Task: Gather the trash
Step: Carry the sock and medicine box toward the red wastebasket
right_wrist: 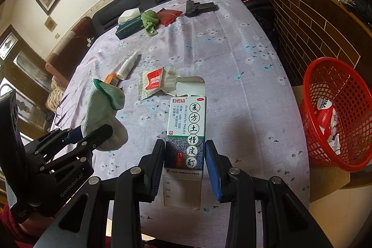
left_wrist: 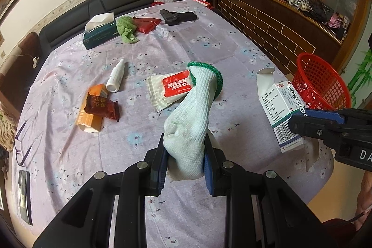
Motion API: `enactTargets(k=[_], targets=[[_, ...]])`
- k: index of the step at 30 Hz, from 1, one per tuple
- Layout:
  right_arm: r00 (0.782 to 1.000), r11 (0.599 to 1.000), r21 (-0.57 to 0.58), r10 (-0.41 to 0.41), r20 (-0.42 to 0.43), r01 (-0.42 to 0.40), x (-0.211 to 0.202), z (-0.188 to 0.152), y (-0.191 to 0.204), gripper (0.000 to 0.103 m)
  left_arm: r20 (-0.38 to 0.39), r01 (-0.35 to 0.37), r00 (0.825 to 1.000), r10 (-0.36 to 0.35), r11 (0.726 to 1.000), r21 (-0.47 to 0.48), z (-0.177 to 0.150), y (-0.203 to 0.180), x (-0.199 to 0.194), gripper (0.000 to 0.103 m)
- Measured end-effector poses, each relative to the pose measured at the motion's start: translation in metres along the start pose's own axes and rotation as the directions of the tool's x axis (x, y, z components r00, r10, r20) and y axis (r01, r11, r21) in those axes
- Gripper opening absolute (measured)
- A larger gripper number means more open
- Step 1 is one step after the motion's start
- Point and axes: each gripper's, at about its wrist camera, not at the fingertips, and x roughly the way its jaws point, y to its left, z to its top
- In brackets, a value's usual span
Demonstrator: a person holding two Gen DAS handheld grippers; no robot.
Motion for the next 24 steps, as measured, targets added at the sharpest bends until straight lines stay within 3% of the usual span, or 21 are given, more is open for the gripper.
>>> enactTargets(k=[24], targets=[[0.999, 0.994, 0.094, -0.049, 0.021, 0.047, -0.021, -0.013, -0.039, 0.038, -0.017, 0.058, 0.998, -0.056, 0.994, 0.095, 0.004, -0.042, 0.011, 0.025]])
